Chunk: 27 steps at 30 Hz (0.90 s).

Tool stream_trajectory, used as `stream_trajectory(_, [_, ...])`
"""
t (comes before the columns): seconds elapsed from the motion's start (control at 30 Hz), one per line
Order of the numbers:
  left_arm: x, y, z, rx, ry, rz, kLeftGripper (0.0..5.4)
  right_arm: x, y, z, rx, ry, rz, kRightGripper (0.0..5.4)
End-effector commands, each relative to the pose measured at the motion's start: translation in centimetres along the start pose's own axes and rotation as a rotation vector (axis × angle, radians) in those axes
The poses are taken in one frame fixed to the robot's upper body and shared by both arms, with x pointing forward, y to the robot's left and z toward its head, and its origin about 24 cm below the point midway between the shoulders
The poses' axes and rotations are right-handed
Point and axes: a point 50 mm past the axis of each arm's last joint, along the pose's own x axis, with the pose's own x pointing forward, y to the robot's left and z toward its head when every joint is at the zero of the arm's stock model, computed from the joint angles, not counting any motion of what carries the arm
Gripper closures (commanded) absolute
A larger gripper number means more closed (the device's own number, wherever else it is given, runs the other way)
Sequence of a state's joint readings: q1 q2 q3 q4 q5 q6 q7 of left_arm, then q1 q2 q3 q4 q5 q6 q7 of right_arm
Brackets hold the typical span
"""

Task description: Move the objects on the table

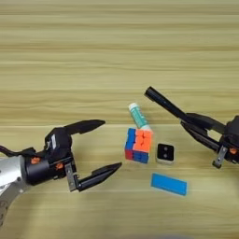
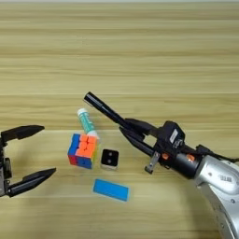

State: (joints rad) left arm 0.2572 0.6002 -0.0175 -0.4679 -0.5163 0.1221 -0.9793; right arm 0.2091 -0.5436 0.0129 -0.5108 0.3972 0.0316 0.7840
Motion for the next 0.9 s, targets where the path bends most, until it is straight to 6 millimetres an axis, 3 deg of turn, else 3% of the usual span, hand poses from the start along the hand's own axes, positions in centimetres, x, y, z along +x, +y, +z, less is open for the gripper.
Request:
stream_trajectory(0.03, [0.3, -0.3, 0.0, 0.005, 0.002, -0.005, 0.00, 0.8, 0.8, 1.3, -0.010, -0.046, 0.071, 4.51])
stream_trajectory(0.57, [1.5, -0.6, 0.4, -0.037, -0.085, 0.019, 0.00, 2.5, 3.4, 0.4, 0.057, -0.073, 0.161, 4.51])
stream_trajectory(0.9, [3.4, -1.3, 0.1, -0.190, -0.215, 0.041, 0.00, 3.2, 4.3, 0.1, 0.093, -0.088, 0.176, 4.51])
